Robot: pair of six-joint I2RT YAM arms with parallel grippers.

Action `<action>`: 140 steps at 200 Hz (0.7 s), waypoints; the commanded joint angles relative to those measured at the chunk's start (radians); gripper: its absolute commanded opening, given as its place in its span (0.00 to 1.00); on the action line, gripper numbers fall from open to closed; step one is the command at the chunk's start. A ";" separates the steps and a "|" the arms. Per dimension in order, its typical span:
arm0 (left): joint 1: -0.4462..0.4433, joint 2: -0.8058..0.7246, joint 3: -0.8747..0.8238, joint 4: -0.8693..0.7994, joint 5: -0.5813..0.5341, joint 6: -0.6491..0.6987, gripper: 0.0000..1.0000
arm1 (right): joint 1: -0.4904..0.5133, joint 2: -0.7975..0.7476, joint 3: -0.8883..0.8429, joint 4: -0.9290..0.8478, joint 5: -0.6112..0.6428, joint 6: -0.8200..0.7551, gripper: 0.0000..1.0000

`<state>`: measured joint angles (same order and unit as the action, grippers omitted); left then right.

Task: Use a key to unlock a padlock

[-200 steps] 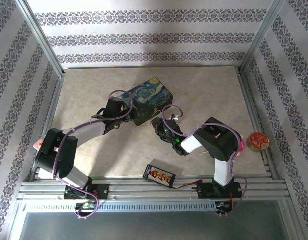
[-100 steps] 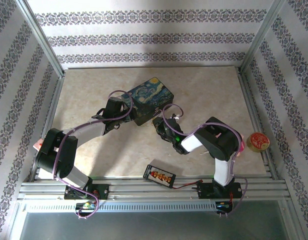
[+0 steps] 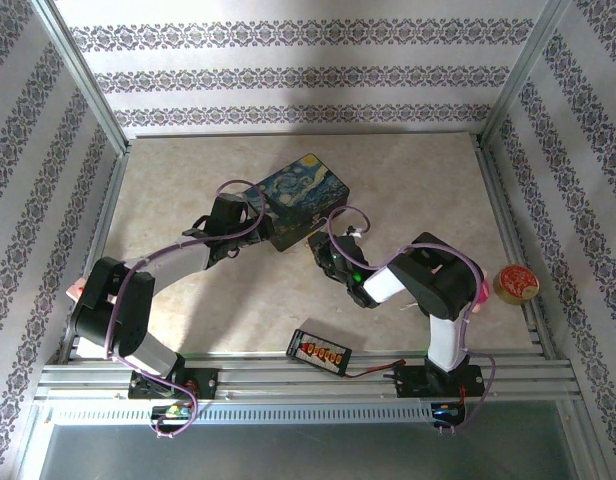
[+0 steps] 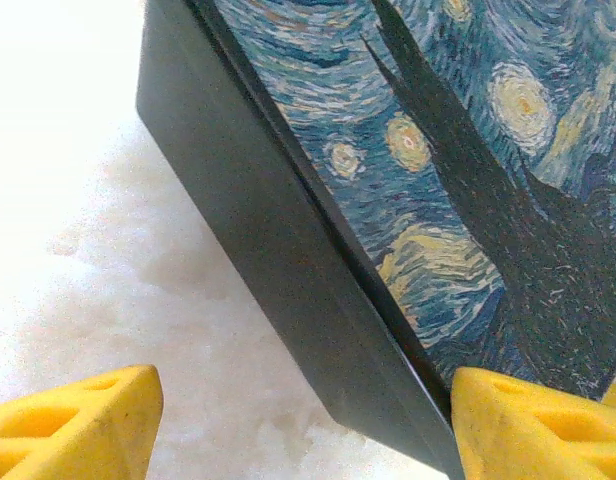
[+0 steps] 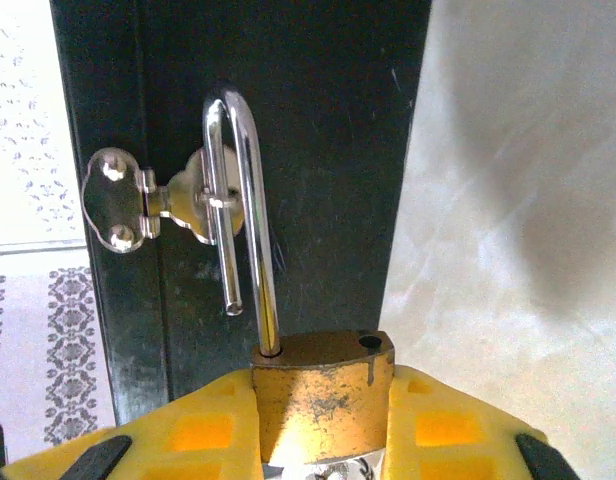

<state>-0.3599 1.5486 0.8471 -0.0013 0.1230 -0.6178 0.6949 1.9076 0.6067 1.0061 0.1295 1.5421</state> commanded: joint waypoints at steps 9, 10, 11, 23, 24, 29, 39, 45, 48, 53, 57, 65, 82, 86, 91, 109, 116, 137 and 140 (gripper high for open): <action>-0.027 -0.072 0.073 -0.142 -0.106 0.042 0.76 | -0.028 0.021 -0.001 0.011 0.099 0.003 0.00; -0.028 -0.074 0.075 -0.143 -0.109 0.044 0.76 | -0.027 0.021 -0.001 0.011 0.099 0.002 0.01; -0.030 -0.076 0.076 -0.144 -0.112 0.045 0.76 | -0.027 0.021 -0.001 0.011 0.099 0.002 0.01; -0.049 -0.083 0.106 -0.149 -0.133 0.062 0.76 | -0.026 0.021 0.001 0.011 0.100 0.004 0.01; -0.050 -0.083 0.109 -0.150 -0.134 0.063 0.76 | -0.026 0.021 0.001 0.011 0.100 0.004 0.01; -0.058 -0.079 0.118 -0.148 -0.137 0.068 0.76 | -0.026 0.021 0.001 0.011 0.100 0.003 0.01; -0.074 -0.062 0.136 -0.139 -0.141 0.074 0.74 | -0.026 0.021 0.004 0.011 0.100 0.003 0.01; -0.084 -0.047 0.145 -0.131 -0.140 0.084 0.68 | -0.026 0.021 0.005 0.011 0.100 0.002 0.01; -0.091 -0.036 0.150 -0.129 -0.141 0.087 0.68 | -0.025 0.022 0.005 0.011 0.101 0.003 0.01; -0.100 -0.021 0.157 -0.123 -0.141 0.090 0.68 | -0.027 0.022 0.005 0.011 0.101 0.002 0.01; -0.109 -0.006 0.163 -0.116 -0.141 0.090 0.67 | -0.027 0.022 0.006 0.011 0.101 0.003 0.00; -0.119 0.019 0.169 -0.105 -0.136 0.088 0.68 | -0.027 0.022 0.007 0.011 0.101 0.003 0.00; -0.134 0.069 0.186 -0.091 -0.125 0.084 0.68 | -0.029 0.022 0.004 0.014 0.102 0.004 0.00; -0.135 0.081 0.189 -0.093 -0.125 0.085 0.68 | -0.030 0.022 0.002 0.014 0.101 0.004 0.01; -0.136 0.092 0.195 -0.096 -0.125 0.086 0.68 | -0.032 0.022 0.001 0.015 0.102 0.005 0.01; -0.136 0.120 0.205 -0.102 -0.126 0.090 0.68 | -0.034 0.019 -0.005 0.024 0.101 0.004 0.01; -0.136 0.127 0.204 -0.103 -0.126 0.090 0.68 | -0.037 0.018 -0.009 0.026 0.101 0.004 0.01; -0.136 0.140 0.201 -0.107 -0.128 0.086 0.68 | -0.042 0.016 -0.020 0.040 0.101 0.004 0.01; -0.136 0.141 0.200 -0.106 -0.129 0.085 0.67 | -0.043 0.015 -0.022 0.043 0.100 0.005 0.01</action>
<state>-0.4911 1.6756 1.0317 -0.0910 0.0147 -0.5514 0.6662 1.9141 0.6041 1.0061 0.1951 1.5429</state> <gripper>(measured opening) 0.677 0.197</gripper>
